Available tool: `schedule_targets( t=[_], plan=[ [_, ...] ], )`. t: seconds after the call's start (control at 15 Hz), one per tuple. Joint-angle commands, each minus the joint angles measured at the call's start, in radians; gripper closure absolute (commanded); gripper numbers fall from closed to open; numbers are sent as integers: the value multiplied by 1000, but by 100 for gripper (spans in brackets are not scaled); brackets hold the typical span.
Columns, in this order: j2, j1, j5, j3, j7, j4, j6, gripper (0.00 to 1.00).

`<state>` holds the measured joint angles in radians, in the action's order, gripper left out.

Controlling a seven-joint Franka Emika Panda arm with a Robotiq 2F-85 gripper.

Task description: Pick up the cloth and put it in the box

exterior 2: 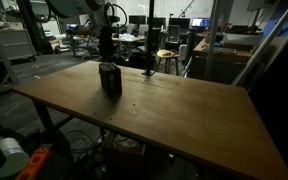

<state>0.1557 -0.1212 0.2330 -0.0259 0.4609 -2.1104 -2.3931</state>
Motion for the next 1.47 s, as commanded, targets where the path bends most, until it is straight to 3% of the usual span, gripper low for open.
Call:
schedule_targets(
  t=[0.0,1.4],
  plan=[
    [-5,9,-9,7,-4,-10,-32,99],
    [-9,9,-22,8,5,-62,-47,99]
  ],
)
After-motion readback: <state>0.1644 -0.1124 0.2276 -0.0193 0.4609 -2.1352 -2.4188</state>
